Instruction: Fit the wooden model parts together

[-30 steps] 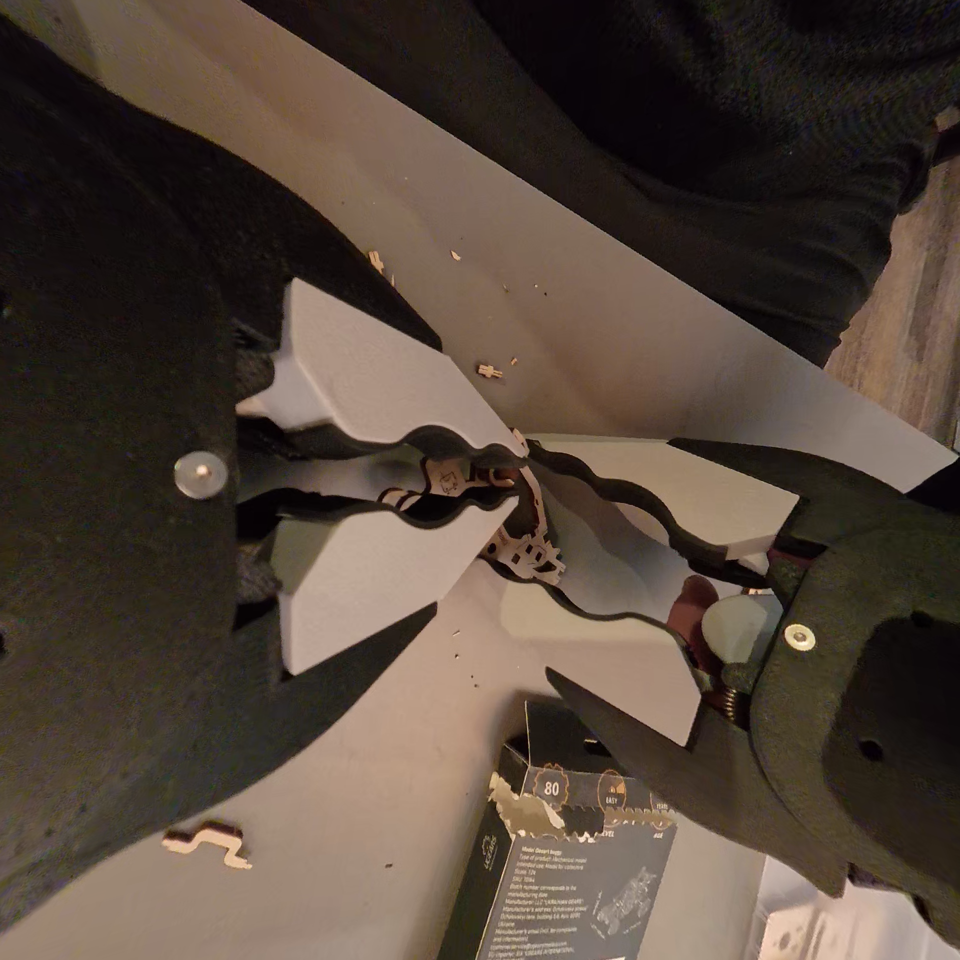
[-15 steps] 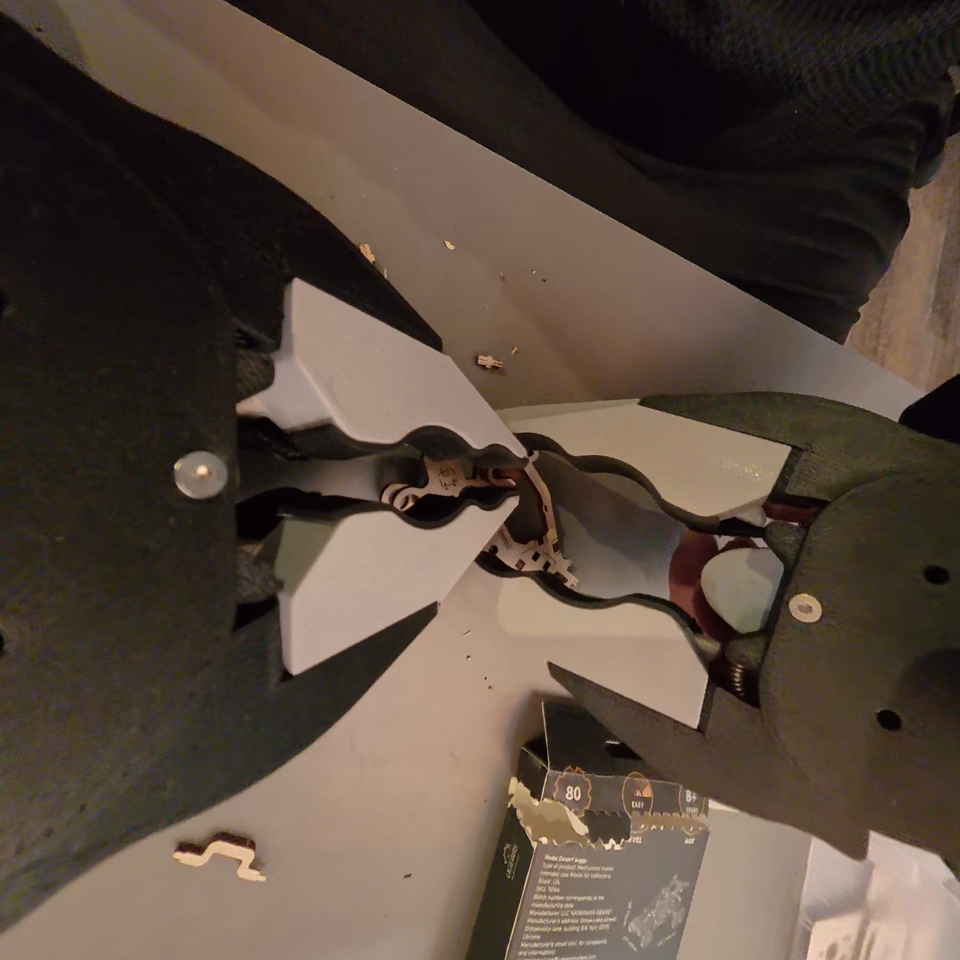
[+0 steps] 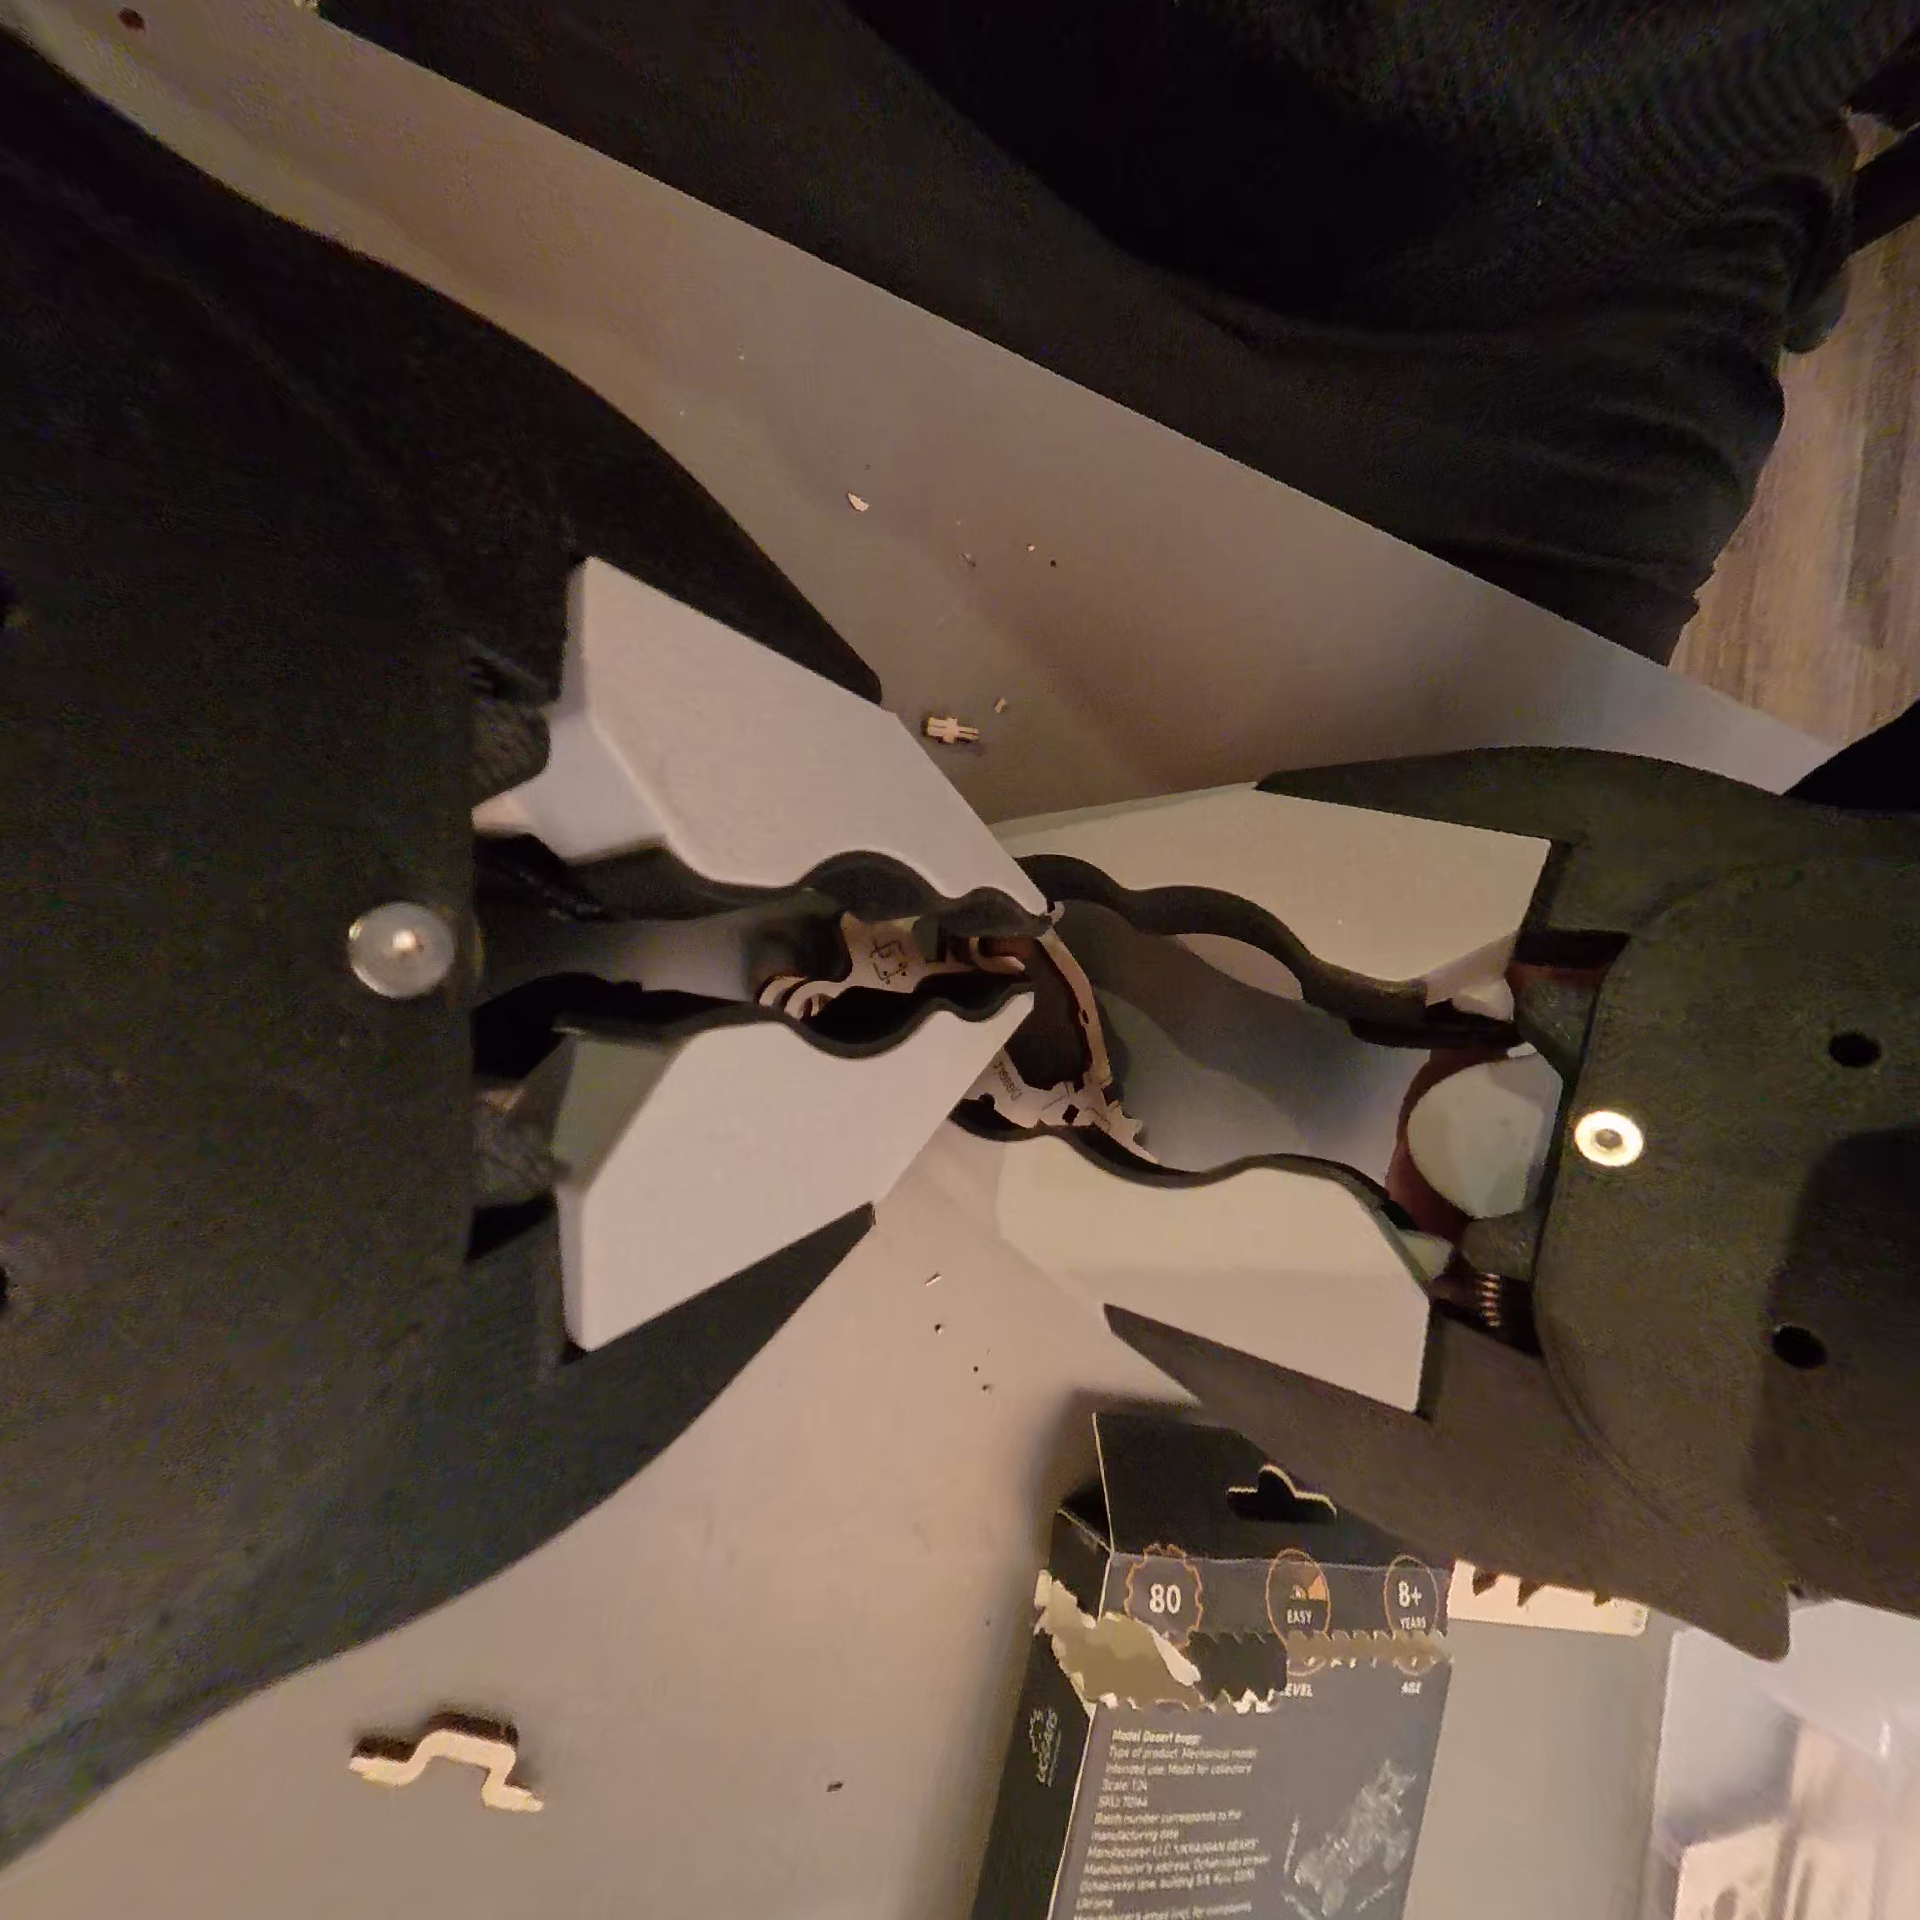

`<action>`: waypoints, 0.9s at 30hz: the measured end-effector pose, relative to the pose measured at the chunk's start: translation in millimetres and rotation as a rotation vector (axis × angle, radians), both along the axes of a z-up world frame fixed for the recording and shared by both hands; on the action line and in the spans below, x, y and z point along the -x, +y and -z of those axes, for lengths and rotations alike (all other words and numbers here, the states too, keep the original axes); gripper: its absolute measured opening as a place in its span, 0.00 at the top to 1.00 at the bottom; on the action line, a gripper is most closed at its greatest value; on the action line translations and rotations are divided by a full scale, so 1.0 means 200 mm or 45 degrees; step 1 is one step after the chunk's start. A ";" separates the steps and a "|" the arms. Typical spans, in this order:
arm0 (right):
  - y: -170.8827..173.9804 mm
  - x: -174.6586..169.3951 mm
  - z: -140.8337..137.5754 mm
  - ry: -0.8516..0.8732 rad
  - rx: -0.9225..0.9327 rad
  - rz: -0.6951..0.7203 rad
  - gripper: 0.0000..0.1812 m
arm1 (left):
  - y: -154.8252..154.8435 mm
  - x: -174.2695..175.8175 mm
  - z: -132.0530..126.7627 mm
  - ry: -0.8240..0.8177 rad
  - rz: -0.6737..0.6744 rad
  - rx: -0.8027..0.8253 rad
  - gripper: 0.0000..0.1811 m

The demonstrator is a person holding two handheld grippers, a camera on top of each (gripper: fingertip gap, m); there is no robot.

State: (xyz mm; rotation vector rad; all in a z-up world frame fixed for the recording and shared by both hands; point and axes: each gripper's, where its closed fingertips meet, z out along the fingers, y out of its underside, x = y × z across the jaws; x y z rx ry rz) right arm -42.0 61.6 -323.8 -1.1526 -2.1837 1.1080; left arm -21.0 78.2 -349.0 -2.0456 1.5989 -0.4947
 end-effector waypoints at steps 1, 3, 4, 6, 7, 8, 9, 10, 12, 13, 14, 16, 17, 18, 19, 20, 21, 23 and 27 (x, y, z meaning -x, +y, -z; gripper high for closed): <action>0.00 0.00 0.00 0.001 0.000 0.004 0.99 | 0.00 0.00 0.00 0.004 -0.001 0.001 0.74; 0.00 0.00 0.00 0.012 -0.016 0.011 0.99 | 0.00 0.00 0.00 0.006 0.006 0.001 0.74; 0.00 0.00 0.00 0.014 -0.014 0.019 0.99 | -0.01 0.00 0.00 0.006 0.008 0.003 0.74; -0.01 0.01 0.00 0.016 -0.010 0.023 0.99 | -0.01 0.01 0.00 0.009 0.009 -0.002 0.74; -0.01 0.01 0.00 0.016 -0.013 0.027 0.99 | -0.01 0.01 0.00 0.010 0.010 -0.002 0.74; -0.01 0.01 0.00 0.016 -0.012 0.031 0.99 | -0.01 0.01 0.00 0.013 0.010 -0.002 0.74; -0.01 0.01 -0.01 0.010 0.000 0.040 0.99 | -0.01 0.01 0.00 0.015 0.011 -0.004 0.74; 0.00 0.01 -0.01 -0.001 0.018 0.054 0.99 | 0.00 0.01 0.00 0.016 0.011 -0.005 0.74; 0.00 0.02 -0.01 -0.005 0.026 0.075 0.99 | 0.00 0.02 0.00 0.015 0.010 -0.008 0.74; 0.00 0.02 -0.01 -0.009 0.036 0.086 0.99 | 0.00 0.02 0.00 0.018 0.011 -0.013 0.74; 0.00 0.02 -0.01 -0.011 0.042 0.089 0.99 | 0.00 0.02 0.00 0.010 0.007 -0.011 0.74; 0.00 0.02 -0.01 -0.013 0.052 0.087 0.99 | 0.00 0.01 0.00 0.010 0.013 -0.015 0.74; -0.01 0.01 -0.01 -0.002 0.036 0.080 0.99 | -0.01 0.01 0.00 0.000 0.023 -0.008 0.74; -0.01 0.01 -0.01 0.012 0.018 0.071 0.99 | -0.01 0.01 0.00 -0.003 0.026 -0.011 0.74; -0.01 0.01 -0.01 0.027 -0.004 0.066 0.99 | -0.01 0.01 0.00 -0.006 0.029 -0.009 0.74; -0.02 0.01 -0.01 0.039 -0.018 0.059 0.99 | -0.02 0.01 0.00 -0.013 0.035 -0.009 0.74; -0.02 0.01 -0.01 0.043 -0.021 0.056 0.99 | -0.02 0.01 0.00 -0.020 0.033 -0.008 0.74; -0.02 0.00 -0.01 0.051 -0.029 0.042 0.99 | -0.03 0.00 0.00 -0.003 0.036 -0.007 0.74; -0.02 0.00 -0.01 0.057 -0.035 0.036 0.99 | -0.03 0.00 0.00 -0.023 0.032 -0.009 0.74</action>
